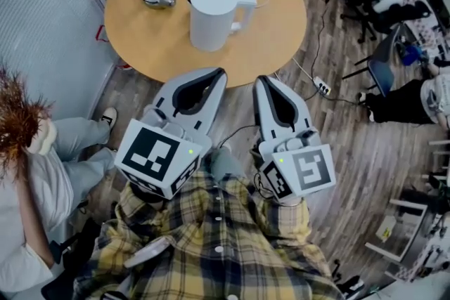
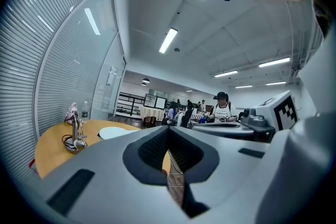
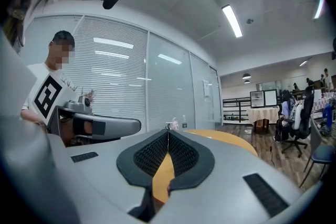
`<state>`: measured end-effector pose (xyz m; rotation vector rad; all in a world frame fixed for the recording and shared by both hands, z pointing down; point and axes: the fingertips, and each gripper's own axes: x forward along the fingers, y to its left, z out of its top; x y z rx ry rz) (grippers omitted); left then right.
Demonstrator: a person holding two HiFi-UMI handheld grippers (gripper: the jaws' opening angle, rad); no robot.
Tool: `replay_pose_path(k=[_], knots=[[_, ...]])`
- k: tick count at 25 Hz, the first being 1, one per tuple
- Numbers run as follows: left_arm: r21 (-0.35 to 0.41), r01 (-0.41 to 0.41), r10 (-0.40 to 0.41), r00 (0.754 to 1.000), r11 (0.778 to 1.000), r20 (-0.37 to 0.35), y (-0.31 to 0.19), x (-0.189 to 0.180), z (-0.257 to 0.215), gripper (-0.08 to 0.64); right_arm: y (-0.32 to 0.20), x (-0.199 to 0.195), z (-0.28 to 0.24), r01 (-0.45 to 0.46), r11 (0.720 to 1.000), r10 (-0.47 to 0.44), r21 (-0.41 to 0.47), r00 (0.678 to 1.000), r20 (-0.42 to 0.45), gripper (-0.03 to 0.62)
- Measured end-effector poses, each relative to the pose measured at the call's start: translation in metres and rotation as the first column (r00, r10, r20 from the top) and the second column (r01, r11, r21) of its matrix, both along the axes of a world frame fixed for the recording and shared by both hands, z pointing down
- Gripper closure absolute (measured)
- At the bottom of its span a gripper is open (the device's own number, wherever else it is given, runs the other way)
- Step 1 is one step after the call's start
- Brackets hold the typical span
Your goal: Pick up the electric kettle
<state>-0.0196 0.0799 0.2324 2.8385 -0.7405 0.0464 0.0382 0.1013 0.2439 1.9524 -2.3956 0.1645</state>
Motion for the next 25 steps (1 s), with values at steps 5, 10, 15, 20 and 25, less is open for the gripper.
replay_pose_path(k=[5, 10, 15, 20, 25], knots=[[-0.007, 0.019, -0.019, 1.0, 1.0, 0.004, -0.029, 0.017, 0.005, 0.557, -0.03, 0.023, 0.006, 0.004, 1.0, -0.004, -0.01, 1.0, 0.003, 0.56], [-0.003, 0.066, -0.066, 0.998, 0.998, -0.003, -0.071, 0.038, 0.01, 0.557, -0.072, 0.045, 0.013, 0.046, 0.999, -0.046, -0.009, 0.999, -0.008, 0.56], [0.009, 0.126, -0.126, 0.992, 0.992, -0.011, -0.116, 0.069, -0.007, 0.557, -0.121, 0.075, -0.002, 0.113, 0.994, -0.113, -0.008, 0.993, -0.02, 0.56], [0.014, 0.193, -0.193, 0.981, 0.981, -0.014, -0.149, 0.087, -0.018, 0.557, -0.158, 0.094, -0.012, 0.175, 0.985, -0.175, -0.007, 0.984, -0.025, 0.56], [0.015, 0.273, -0.272, 0.962, 0.962, -0.016, -0.173, 0.098, -0.017, 0.557, -0.188, 0.108, -0.013, 0.239, 0.971, -0.239, -0.005, 0.97, -0.031, 0.56]])
